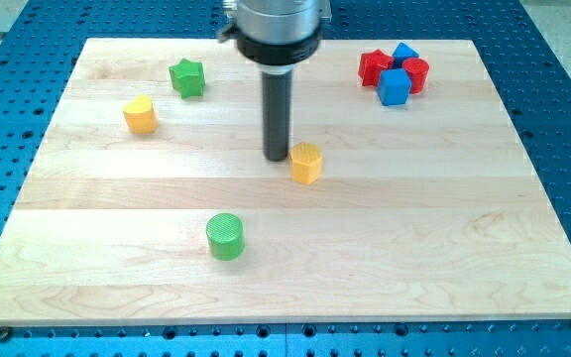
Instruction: Move the hexagon towards the center right
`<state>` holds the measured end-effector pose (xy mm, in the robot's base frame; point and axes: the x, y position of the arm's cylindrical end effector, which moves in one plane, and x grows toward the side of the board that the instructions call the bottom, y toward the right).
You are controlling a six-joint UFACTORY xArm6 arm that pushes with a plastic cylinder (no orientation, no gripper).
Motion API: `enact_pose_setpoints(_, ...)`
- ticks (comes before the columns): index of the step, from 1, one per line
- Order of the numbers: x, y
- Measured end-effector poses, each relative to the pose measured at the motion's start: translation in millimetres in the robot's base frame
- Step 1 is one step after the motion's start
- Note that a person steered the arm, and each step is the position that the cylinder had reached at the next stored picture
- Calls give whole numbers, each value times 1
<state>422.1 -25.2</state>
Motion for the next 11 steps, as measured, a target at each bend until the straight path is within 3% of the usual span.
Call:
enact_pose_setpoints(1,22,-3)
enact_pose_setpoints(3,22,140)
enact_pose_setpoints(4,23,164)
enact_pose_setpoints(7,96,157)
enact_pose_setpoints(8,93,185)
enact_pose_setpoints(10,42,243)
enact_pose_setpoints(11,95,205)
